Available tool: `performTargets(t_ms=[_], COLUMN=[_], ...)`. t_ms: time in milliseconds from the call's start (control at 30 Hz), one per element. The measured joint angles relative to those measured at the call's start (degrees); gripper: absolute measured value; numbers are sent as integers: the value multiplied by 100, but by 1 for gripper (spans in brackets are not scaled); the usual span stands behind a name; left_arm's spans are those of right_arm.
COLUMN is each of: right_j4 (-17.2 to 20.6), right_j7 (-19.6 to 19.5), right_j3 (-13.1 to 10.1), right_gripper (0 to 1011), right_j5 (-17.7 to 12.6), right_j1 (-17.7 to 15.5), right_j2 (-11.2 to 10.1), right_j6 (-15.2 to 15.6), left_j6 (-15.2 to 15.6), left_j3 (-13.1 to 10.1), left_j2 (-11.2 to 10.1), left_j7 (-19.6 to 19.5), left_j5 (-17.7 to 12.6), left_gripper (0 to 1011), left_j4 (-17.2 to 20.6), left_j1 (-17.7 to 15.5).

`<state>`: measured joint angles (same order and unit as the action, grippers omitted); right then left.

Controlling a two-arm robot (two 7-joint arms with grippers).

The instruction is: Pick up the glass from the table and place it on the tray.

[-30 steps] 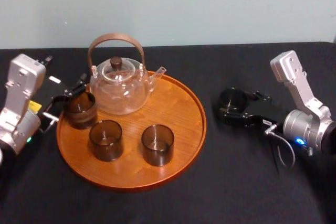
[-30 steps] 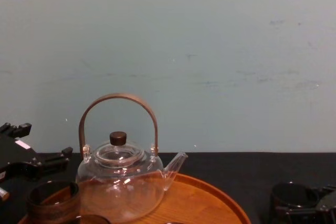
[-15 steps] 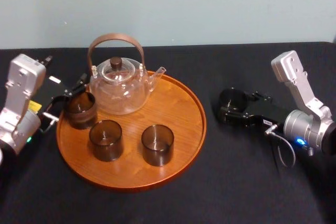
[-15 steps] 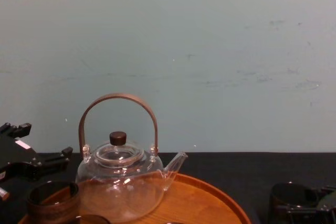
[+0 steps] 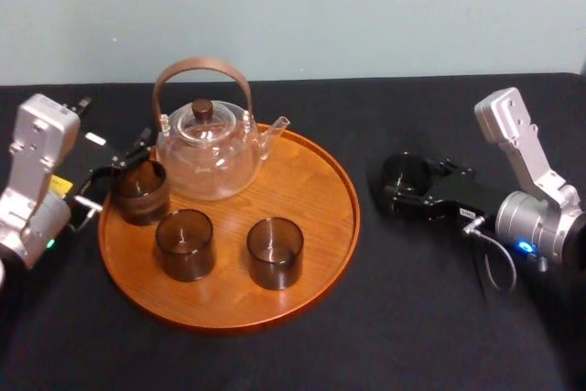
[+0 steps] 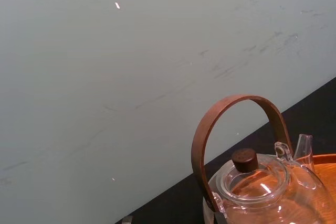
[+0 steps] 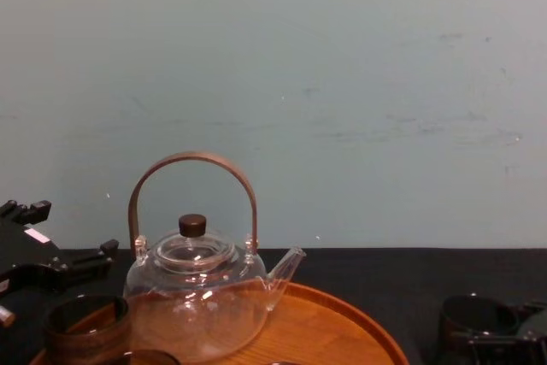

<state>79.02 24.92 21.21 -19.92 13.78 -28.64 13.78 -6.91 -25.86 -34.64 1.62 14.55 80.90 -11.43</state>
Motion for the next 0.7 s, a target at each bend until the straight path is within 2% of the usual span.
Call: performTargets(t_ms=[367, 700], right_j4=[254, 180], right_j7=[322, 720], right_j3=[-51, 195], right_gripper=[885, 885], right_j5=[-133, -193], right_j1=[25, 386], right_j2=[-171, -180], right_j6=[-234, -497], left_j6=[0, 0], left_j3=[0, 0], left_j2=[0, 0], left_j7=[0, 0], left_j5=[0, 0], left_gripper=[1001, 1001], left_j4=[0, 0], left_j1=[0, 0])
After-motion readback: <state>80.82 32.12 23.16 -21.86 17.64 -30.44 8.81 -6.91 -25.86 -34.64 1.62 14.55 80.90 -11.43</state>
